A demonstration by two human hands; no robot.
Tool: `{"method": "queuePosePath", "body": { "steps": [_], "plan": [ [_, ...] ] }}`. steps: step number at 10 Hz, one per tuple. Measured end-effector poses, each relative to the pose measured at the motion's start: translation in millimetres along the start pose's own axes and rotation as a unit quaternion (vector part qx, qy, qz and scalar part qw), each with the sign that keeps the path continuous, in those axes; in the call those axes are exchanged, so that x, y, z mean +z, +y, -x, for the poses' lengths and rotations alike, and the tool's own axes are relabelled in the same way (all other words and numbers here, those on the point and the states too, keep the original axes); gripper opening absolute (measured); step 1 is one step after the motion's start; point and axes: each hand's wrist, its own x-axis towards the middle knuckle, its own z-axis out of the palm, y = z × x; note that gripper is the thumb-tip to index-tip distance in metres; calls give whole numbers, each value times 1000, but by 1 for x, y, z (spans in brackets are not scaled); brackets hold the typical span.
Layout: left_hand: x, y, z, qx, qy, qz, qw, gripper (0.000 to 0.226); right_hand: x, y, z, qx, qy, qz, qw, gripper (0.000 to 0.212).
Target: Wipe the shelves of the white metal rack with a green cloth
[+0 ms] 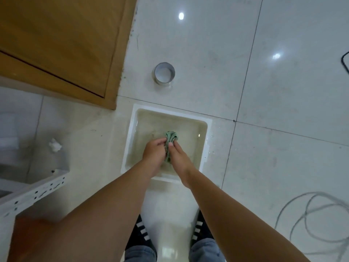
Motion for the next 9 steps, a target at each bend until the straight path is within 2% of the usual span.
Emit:
{"method": "queuePosePath", "body": {
  "steps": [1,3,4,5,6,7,8,9],
  "plan": [
    [2,0,-6,-3,-9,-10,1000,51,2,0,-13,14,3,-6,1000,59],
    [8,3,-5,-7,-3,-9,1000,48,2,4,-30,20,6,-21,1000,59],
    [11,14,6,6,7,-38,999,39,5,5,-34,11,13,-5,1000,60],
    [1,20,15,45,137,-178,973,31,3,6,-30,-40,111,49,992,57],
    [-15,17,22,63,203,-265,941,31,-3,13,-19,-78,203,100,971,48],
    [-20,16,29,82,195,-297,931,28,-5,17,-9,-98,220,137,961,41],
    [-26,17,39,94,179,-325,924,22,-8,20,2,-105,205,183,956,39],
    [-28,14,43,78,160,-333,926,22,-8,21,8,-103,202,207,952,40]
  ]
}}
